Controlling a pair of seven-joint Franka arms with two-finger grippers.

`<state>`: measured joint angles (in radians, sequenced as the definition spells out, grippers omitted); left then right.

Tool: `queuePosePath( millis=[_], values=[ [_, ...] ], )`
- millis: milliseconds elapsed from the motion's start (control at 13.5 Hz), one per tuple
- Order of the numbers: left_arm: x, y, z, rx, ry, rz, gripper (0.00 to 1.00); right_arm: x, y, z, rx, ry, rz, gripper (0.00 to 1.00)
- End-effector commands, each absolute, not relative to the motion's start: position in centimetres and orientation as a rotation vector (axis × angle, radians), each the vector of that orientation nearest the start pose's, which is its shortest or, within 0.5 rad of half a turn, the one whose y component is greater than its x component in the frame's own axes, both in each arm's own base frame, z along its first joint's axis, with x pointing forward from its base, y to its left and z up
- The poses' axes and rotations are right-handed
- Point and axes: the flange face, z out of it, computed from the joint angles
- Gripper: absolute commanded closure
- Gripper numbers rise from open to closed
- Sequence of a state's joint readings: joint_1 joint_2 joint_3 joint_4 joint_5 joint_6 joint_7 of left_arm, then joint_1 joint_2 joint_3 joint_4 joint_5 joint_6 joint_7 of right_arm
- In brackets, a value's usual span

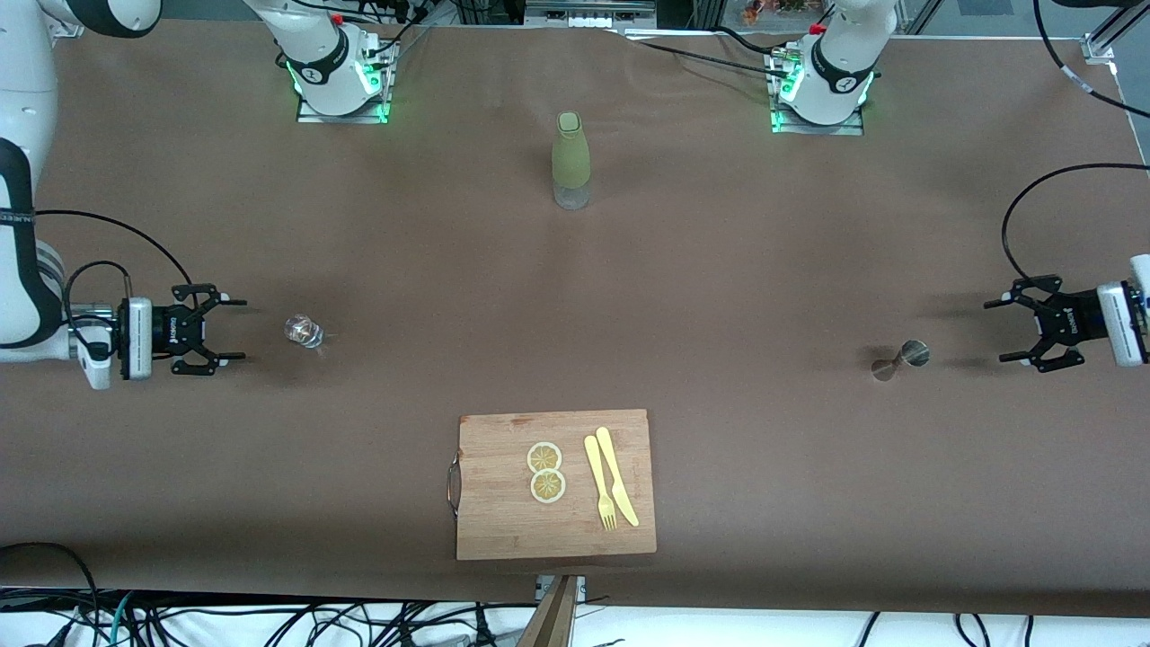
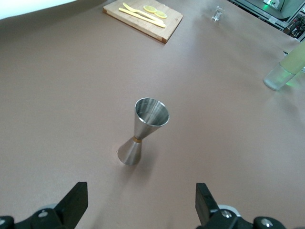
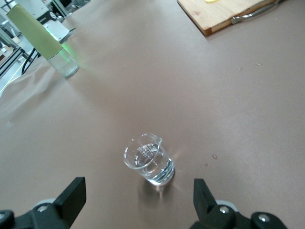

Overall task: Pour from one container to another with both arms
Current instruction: 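Grasp the beaker with the right gripper while the left gripper grasps the jigger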

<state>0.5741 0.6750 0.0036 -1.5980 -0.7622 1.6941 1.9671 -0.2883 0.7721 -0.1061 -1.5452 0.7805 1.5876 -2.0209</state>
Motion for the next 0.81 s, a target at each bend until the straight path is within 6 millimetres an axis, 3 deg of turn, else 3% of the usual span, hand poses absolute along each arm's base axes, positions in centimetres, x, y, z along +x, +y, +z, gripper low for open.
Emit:
queuePosePath(
  millis=[0,148,296,518,740],
  values=[
    [58.0,28.4,19.5,1.948,-1.226,0.755,0.01,61.1,-16.3,15.5,-1.675,-1.376,-0.557,0.0],
    [58.2,27.4,16.7,1.909,-1.227,0.802,0.01,61.1,-15.6,14.2,-1.62,-1.408,-0.624,0.0],
    [59.5,25.1,16.1,1.885,-1.223,0.839,0.01,60.9,-15.0,12.8,-1.57,-1.433,-0.667,0.0],
    [59.3,23.3,13.2,1.858,-1.199,0.884,0.01,60.5,-14.6,11.3,-1.525,-1.465,-0.686,0.0],
    [58.4,22.5,11.7,1.81,-1.225,0.949,0.01,60.2,-13.7,10.4,-1.504,-1.457,-0.684,0.0]
  ],
)
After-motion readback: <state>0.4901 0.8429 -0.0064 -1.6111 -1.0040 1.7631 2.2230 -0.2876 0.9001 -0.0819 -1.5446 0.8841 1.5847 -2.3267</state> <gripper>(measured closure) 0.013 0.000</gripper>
